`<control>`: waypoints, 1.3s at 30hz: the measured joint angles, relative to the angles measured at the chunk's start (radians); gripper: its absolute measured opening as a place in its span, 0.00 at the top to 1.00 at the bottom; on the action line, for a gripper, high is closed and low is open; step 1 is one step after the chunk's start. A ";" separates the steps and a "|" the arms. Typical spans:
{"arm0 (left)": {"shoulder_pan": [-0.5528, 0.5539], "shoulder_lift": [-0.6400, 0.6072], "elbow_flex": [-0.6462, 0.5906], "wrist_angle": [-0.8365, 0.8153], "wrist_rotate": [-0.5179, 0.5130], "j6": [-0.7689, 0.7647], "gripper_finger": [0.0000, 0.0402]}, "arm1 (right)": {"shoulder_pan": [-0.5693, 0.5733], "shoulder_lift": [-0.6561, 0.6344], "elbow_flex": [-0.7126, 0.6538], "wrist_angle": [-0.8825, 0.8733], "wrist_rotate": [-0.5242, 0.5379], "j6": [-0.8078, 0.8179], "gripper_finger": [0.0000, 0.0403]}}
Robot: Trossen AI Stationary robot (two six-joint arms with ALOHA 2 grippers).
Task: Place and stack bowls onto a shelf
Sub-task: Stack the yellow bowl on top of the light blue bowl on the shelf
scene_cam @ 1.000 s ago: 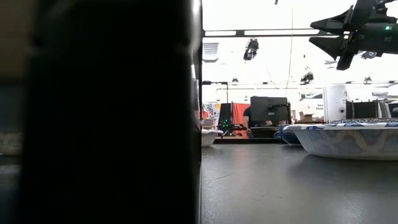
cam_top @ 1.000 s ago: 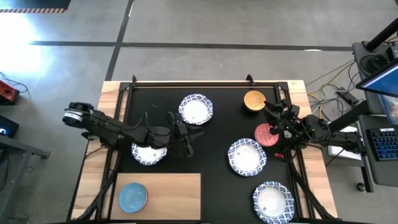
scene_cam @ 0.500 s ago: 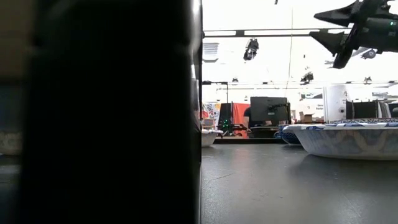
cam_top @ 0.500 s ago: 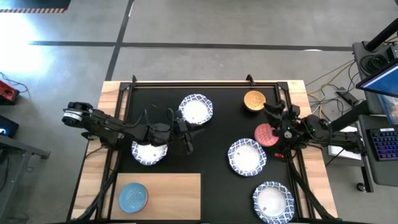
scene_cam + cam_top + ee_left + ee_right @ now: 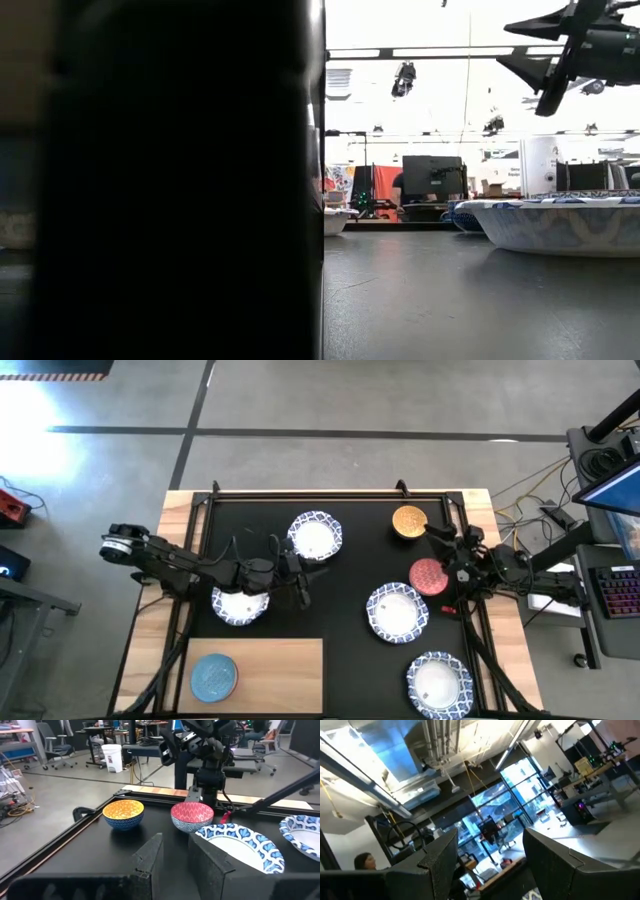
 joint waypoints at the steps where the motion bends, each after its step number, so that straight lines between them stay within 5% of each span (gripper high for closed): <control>1: 0.000 0.000 0.000 0.000 0.000 -0.001 0.81 | 0.000 0.006 0.008 -0.018 0.000 0.000 0.47; 10: -0.004 0.000 -0.002 0.000 0.044 -0.007 0.81 | 0.000 0.137 0.202 -0.419 0.064 0.009 0.47; 20: -0.005 0.000 -0.003 -0.004 0.076 -0.015 0.81 | 0.000 0.404 0.482 -1.039 0.186 0.270 0.47; 39: -0.011 0.000 -0.003 -0.016 0.123 -0.105 0.81 | -0.038 0.761 0.620 -1.150 0.162 0.294 0.47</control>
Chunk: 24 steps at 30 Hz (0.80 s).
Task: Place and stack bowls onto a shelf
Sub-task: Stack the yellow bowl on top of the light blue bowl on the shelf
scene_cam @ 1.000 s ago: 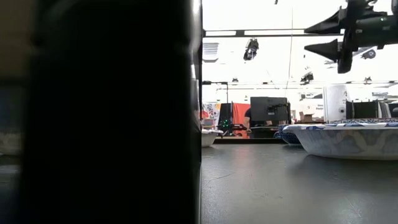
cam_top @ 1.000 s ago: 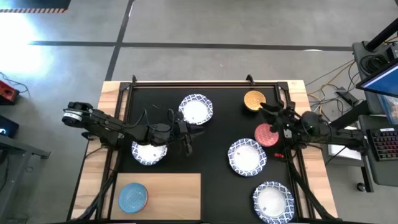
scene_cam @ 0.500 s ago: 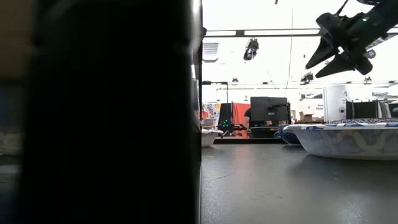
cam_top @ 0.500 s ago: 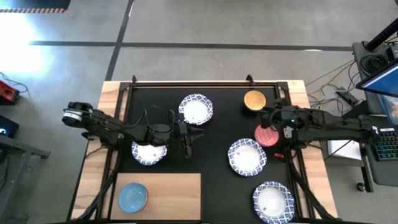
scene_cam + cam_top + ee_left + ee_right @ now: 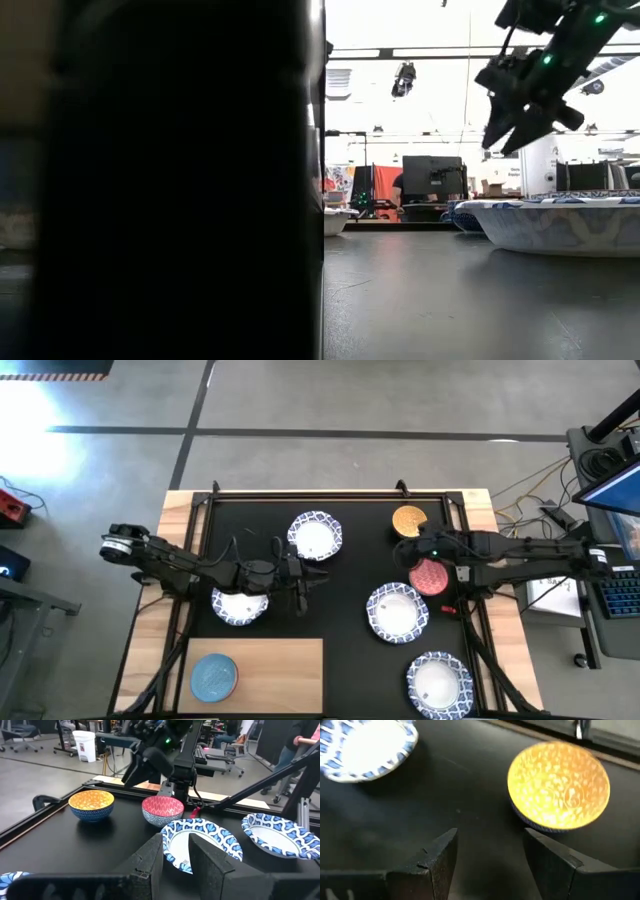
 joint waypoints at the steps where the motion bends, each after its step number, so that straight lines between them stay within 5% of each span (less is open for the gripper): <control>1: 0.000 0.000 0.000 0.000 0.000 0.000 0.81 | -0.011 0.009 0.000 0.001 -0.013 0.008 0.47; 24: -0.002 0.000 0.000 -0.007 0.000 0.000 0.81 | -0.145 0.186 -0.002 0.134 -0.040 -0.093 0.47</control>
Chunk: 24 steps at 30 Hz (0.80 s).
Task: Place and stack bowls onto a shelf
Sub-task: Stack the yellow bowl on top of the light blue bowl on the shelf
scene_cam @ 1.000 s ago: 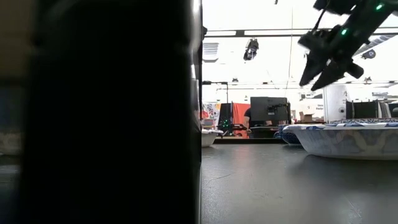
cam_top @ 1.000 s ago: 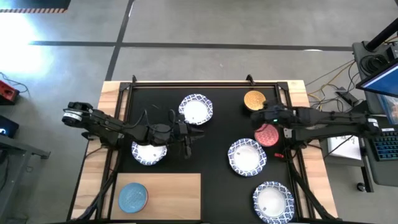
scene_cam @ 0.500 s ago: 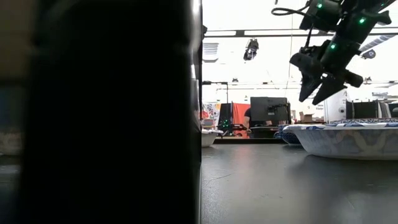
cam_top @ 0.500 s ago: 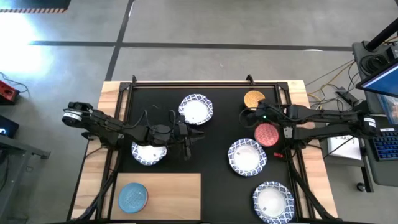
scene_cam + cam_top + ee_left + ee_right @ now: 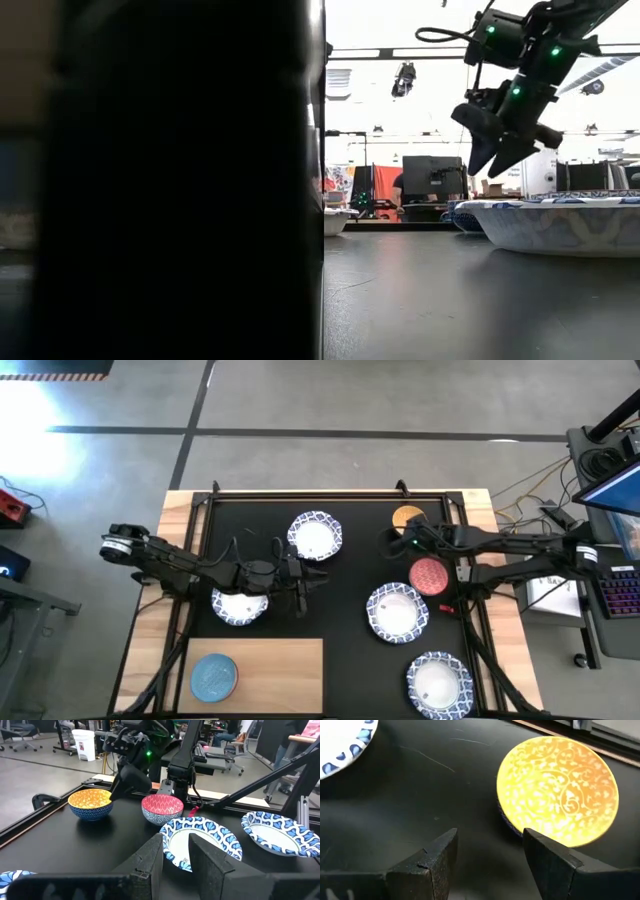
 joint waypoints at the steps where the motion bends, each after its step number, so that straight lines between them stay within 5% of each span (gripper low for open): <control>1: 0.000 0.000 0.000 0.000 0.000 0.000 0.81 | -0.003 0.009 0.000 0.008 -0.001 -0.013 0.47; 24: 0.000 0.000 0.000 -0.002 0.000 0.000 0.81 | -0.116 0.199 0.000 0.040 0.001 -0.176 0.47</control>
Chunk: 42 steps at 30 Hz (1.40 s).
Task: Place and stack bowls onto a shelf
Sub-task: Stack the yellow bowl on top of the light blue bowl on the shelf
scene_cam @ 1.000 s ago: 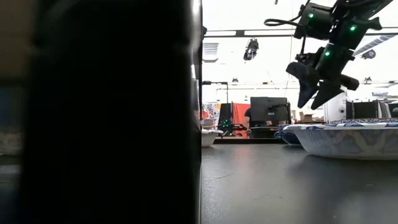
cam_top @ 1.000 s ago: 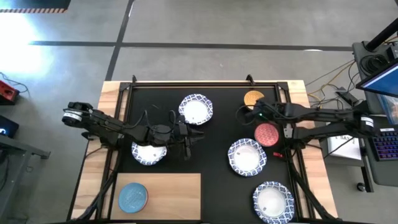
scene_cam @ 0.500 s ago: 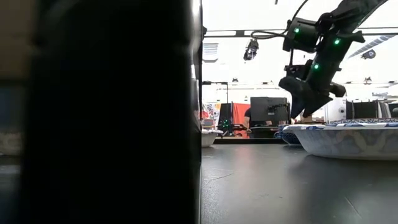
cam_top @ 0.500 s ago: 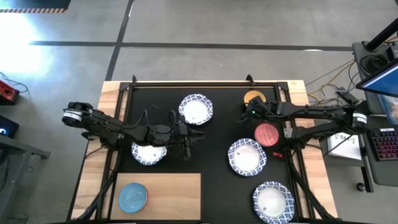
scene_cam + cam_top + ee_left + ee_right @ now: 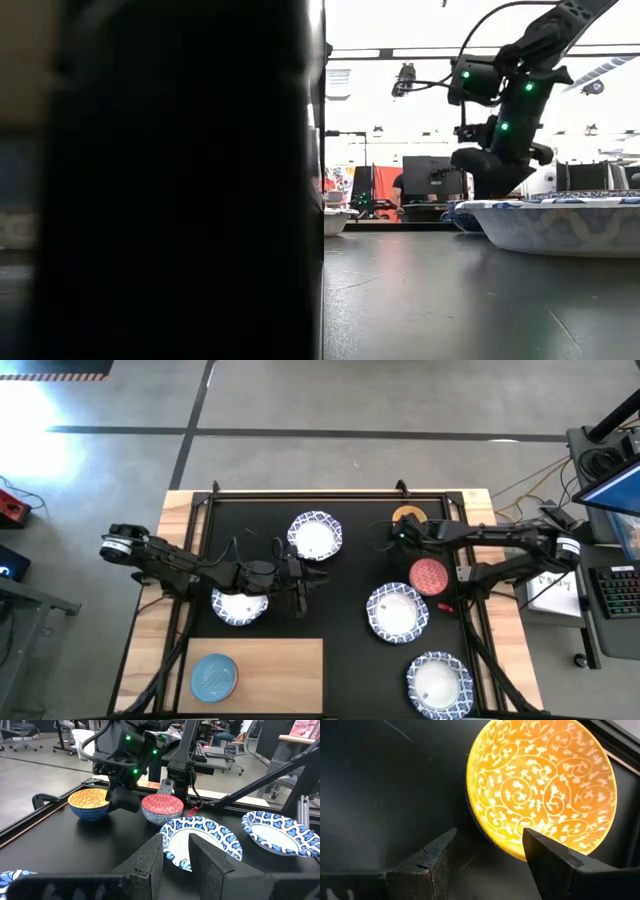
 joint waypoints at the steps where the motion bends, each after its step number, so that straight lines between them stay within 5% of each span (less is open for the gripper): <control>1: 0.000 0.000 0.000 0.000 0.000 0.000 0.81 | -0.001 0.007 0.000 0.000 0.000 -0.001 0.47; 18: 0.000 0.000 0.000 -0.008 0.007 0.000 0.81 | -0.014 0.097 0.000 0.095 0.007 -0.077 0.49; 32: 0.000 0.000 0.000 -0.007 0.008 0.000 0.81 | -0.022 0.102 0.000 0.099 0.006 -0.127 0.94; 42: 0.000 -0.002 0.000 -0.006 0.013 0.000 0.81 | -0.021 0.073 0.000 0.101 -0.172 -0.222 0.96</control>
